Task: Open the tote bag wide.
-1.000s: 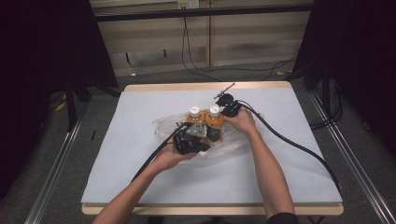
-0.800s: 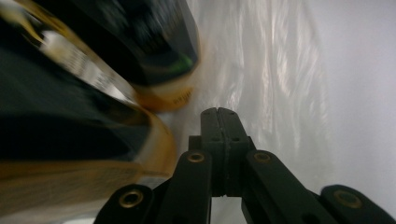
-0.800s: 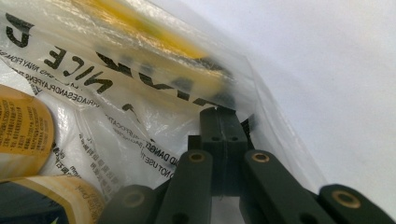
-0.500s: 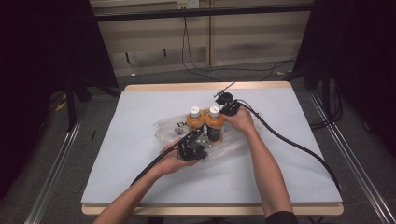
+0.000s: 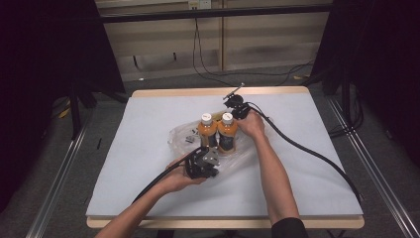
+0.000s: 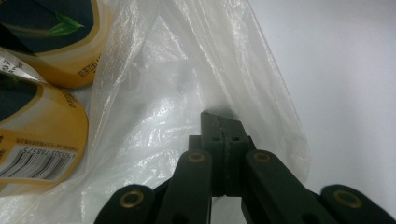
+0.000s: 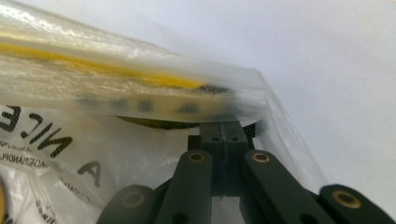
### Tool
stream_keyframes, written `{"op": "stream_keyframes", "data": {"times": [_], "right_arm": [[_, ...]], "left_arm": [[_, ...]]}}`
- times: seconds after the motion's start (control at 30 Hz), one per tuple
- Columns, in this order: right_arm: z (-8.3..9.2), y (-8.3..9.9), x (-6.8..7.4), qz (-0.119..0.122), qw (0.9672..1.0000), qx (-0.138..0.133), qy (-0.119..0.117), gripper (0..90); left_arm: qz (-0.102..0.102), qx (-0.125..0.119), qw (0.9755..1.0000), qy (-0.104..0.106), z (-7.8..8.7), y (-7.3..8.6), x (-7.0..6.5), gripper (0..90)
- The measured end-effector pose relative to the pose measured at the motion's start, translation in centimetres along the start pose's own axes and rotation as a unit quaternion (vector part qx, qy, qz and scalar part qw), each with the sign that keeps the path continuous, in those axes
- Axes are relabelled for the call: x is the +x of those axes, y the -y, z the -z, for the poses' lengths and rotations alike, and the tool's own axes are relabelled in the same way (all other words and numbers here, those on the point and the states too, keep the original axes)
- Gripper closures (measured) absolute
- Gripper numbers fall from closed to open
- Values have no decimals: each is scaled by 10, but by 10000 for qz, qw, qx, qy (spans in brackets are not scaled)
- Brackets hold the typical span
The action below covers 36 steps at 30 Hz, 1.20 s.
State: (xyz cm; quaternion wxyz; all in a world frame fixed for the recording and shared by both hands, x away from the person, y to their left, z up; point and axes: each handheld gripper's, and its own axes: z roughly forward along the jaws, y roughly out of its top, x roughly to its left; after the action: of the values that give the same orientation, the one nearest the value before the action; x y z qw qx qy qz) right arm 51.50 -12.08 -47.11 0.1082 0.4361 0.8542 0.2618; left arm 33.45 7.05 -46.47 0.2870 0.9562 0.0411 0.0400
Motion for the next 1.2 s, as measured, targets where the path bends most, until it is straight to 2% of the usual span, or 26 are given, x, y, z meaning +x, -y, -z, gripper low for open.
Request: {"op": "stream_keyframes", "data": {"times": [0.23,0.37,0.43,0.5,0.53,0.57,0.7,0.8,0.83,0.87,0.93,1.0,1.03,1.07,1.1,1.13,1.2], "right_arm": [[-3,-5,0,108,9999,11,23,900],[-3,-5,-2,88,9999,-10,89,900],[-4,-6,-2,92,9998,-12,169,900],[-4,-6,-2,100,9998,-27,198,900],[-3,-6,-1,102,9998,-5,196,900],[-3,-5,0,123,9997,1,206,900],[1,-4,5,185,9997,-117,-48,900],[8,-5,8,201,9996,-193,-105,900],[12,-6,9,180,9994,-263,-162,900],[15,-6,9,172,9992,-298,-181,900],[21,-4,8,204,9989,-361,-231,900],[28,-1,8,231,9985,-418,-262,900],[33,1,8,265,9980,-502,-287,900],[36,2,8,260,9977,-539,-309,900],[40,3,8,319,9975,-561,-292,900],[45,4,8,368,9973,-588,-257,900],[55,6,7,410,9964,-714,-217,900]], "left_arm": [[13,63,9999,109,7,8,5,900],[102,57,9998,160,13,18,9,900],[297,-31,9994,179,17,26,12,900],[488,-74,9984,293,21,34,18,900],[556,-166,9982,123,21,37,19,900],[577,-145,9979,243,23,38,21,900],[559,-178,9978,309,23,39,23,900],[586,-267,9976,241,21,38,22,900],[561,-246,9977,298,22,37,22,900],[625,-399,9971,173,20,37,20,900],[567,-418,9973,186,20,34,20,900],[582,-597,9964,150,21,32,18,900],[593,-616,9962,140,21,31,18,900],[562,-511,9970,142,24,29,18,900],[574,-571,9966,145,24,29,18,900],[642,-757,9949,169,23,29,18,900],[695,-860,9938,134,26,30,18,900]]}}
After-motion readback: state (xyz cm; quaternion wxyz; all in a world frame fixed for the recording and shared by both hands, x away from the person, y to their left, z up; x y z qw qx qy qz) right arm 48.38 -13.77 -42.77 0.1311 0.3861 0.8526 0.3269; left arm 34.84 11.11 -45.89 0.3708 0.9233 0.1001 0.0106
